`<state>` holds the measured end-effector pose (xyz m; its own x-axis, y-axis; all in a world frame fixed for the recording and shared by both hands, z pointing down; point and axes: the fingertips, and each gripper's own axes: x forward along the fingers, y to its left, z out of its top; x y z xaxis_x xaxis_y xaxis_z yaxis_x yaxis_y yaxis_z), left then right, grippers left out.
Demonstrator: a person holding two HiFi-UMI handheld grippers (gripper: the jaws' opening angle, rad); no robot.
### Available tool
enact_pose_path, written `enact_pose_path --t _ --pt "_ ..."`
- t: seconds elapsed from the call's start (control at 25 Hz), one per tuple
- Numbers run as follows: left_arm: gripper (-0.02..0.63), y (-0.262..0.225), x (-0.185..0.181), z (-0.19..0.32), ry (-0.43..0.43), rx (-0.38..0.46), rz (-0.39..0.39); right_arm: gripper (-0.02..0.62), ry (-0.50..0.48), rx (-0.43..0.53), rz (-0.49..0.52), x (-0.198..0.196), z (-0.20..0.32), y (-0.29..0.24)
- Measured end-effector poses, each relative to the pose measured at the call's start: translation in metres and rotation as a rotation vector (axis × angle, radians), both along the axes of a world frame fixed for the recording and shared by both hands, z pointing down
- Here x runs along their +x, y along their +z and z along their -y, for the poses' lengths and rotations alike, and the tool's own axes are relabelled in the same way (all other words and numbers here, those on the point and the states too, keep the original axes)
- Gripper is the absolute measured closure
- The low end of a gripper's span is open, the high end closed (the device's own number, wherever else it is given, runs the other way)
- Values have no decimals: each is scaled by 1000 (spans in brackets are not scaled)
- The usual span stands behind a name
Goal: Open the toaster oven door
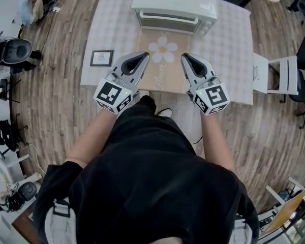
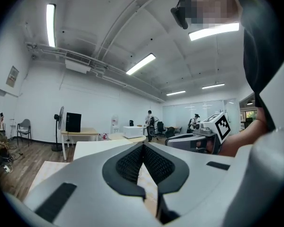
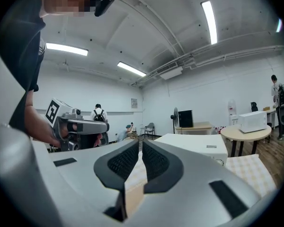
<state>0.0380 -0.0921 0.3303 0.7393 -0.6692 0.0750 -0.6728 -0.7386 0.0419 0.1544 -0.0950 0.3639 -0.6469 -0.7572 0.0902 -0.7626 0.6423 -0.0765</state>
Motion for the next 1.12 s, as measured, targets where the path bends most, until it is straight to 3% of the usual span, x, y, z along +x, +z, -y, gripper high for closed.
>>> enact_pose_path --t 0.28,0.68,1.12 --pt "589 6 -4 27 5 4 -14 388 -9 -25 -88 -5 27 7" --pt "589 10 -13 73 31 6 -18 302 -29 -67 -222 -19 77 29" --pt "589 25 -16 118 50 10 -13 279 -59 -116 -412 -29 137 58"
